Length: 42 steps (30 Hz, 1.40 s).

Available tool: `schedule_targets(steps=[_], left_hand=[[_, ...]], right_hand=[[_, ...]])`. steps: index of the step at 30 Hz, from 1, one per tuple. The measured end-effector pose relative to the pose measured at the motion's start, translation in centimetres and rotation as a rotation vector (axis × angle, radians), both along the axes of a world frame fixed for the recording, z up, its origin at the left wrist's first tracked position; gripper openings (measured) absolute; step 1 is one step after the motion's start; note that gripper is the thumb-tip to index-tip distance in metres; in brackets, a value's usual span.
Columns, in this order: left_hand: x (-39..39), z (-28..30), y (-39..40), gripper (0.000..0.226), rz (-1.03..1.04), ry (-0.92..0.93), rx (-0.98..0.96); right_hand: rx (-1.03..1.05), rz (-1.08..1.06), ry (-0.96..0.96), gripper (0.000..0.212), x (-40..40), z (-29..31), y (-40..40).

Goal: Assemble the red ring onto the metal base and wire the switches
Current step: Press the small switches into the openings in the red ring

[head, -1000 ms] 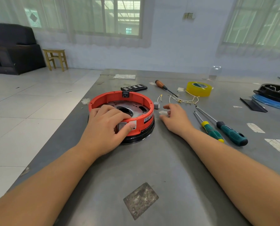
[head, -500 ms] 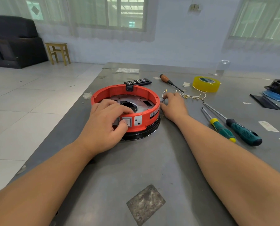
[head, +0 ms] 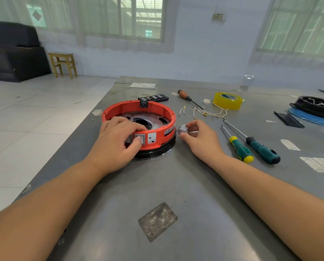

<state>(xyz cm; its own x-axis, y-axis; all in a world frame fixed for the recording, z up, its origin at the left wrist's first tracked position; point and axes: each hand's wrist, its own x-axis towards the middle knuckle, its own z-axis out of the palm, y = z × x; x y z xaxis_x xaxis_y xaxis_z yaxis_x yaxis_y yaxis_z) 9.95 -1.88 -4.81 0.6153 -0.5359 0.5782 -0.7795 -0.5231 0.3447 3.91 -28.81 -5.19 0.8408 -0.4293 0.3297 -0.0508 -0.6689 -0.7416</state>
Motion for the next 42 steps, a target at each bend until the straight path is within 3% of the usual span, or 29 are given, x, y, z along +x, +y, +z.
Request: schedule_targets(steps=[8, 14, 18, 26, 35, 42], left_hand=[[-1.0, 0.1, -0.6, 0.042, -0.038, -0.009, -0.014], [-2.1, 0.2, -1.5, 0.046, -0.090, -0.066, 0.002], [-3.3, 0.7, -1.8, 0.041, -0.121, -0.162, -0.033], [-4.2, 0.5, -3.3, 0.033, -0.105, -0.184, -0.041], [-4.1, 0.3, -3.0, 0.025, -0.125, -0.086, -0.155], [-4.0, 0.1, -3.1, 0.026, -0.098, -0.150, -0.146]], right_hand=[[0.138, 0.258, -0.184, 0.033, -4.9, 0.3, 2.1], [-0.185, 0.414, -0.337, 0.049, -5.9, 0.4, 3.3], [-0.309, 0.487, -0.360, 0.039, -5.9, 0.5, 3.7], [-0.441, 0.471, -0.431, 0.029, -6.2, 0.9, 4.1], [-0.444, 0.462, -0.444, 0.028, -6.2, 1.0, 4.1], [-0.453, 0.459, -0.471, 0.024, -6.1, 0.9, 4.0]])
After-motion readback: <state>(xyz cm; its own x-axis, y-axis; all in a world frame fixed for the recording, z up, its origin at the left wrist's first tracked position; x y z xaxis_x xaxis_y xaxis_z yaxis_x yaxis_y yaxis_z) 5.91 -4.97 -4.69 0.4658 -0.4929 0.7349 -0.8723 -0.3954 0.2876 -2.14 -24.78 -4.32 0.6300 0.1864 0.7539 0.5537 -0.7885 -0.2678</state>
